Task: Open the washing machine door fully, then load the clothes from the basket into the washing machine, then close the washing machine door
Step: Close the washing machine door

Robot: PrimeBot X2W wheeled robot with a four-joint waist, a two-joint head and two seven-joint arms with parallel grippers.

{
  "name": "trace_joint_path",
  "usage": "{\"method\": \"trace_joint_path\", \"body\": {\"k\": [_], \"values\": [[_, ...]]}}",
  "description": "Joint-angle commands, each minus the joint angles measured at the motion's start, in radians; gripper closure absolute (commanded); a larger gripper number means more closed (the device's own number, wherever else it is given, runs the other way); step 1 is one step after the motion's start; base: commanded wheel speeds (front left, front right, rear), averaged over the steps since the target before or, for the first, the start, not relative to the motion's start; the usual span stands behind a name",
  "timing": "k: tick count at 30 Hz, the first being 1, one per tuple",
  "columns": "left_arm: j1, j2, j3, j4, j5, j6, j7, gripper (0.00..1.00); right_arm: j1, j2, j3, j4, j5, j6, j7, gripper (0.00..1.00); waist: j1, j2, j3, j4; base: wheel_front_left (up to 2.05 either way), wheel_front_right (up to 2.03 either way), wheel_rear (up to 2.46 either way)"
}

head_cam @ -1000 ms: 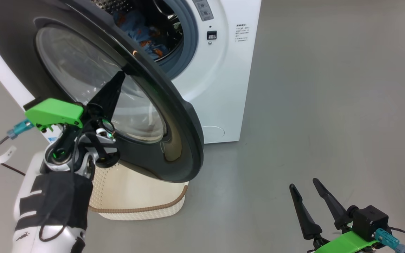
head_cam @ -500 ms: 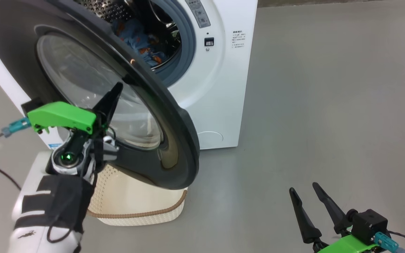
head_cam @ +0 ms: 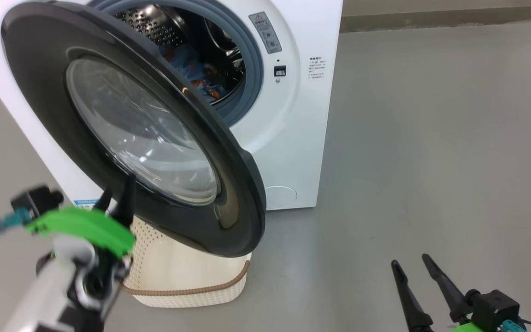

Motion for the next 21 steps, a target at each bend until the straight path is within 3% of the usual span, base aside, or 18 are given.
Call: {"method": "trace_joint_path", "body": {"k": [1, 3, 7, 11, 13, 17, 21], "values": [[0.015, 0.052, 0.017, -0.045, 0.039, 0.018, -0.041, 0.0, -0.01, -0.016, 0.014, -0.034, -0.015, 0.002, -0.005, 0.0, 0.0, 0.0, -0.004, 0.001, 0.0, 0.0, 0.0], [0.072, 0.06, -0.007, -0.09, 0.082, 0.025, -0.087, 0.0, -0.004, -0.019, 0.007, -0.043, -0.025, 0.002, -0.005, 0.0, 0.0, 0.0, -0.008, 0.0, 0.0, 0.0, 0.0], [0.215, 0.075, -0.042, -0.17, 0.217, 0.097, -0.204, 0.0, 0.005, -0.029, -0.019, -0.063, -0.052, 0.002, -0.005, 0.0, 0.0, 0.0, -0.008, -0.008, 0.0, 0.0, 0.0], [0.322, 0.043, -0.006, -0.219, 0.323, 0.149, -0.222, 0.0, 0.007, -0.032, -0.041, -0.074, -0.067, 0.002, -0.005, 0.0, 0.0, 0.0, -0.004, -0.011, 0.0, 0.0, 0.0], [0.4, 0.011, 0.067, -0.296, 0.476, 0.186, -0.223, 0.0, 0.01, -0.03, -0.055, -0.084, -0.075, 0.002, -0.005, 0.0, 0.0, 0.0, 0.002, -0.012, 0.0, 0.0, 0.0], [0.502, -0.05, 0.18, -0.395, 0.641, 0.193, -0.223, 0.0, 0.016, -0.029, -0.071, -0.089, -0.083, 0.002, -0.005, 0.0, 0.0, 0.0, 0.006, -0.011, 0.0, 0.0, 0.0], [0.587, -0.113, 0.284, -0.446, 0.733, 0.172, -0.223, 0.0, 0.023, -0.021, -0.089, -0.09, -0.091, 0.002, -0.005, 0.0, 0.0, 0.0, 0.004, -0.008, 0.0, 0.0, 0.0]]}}
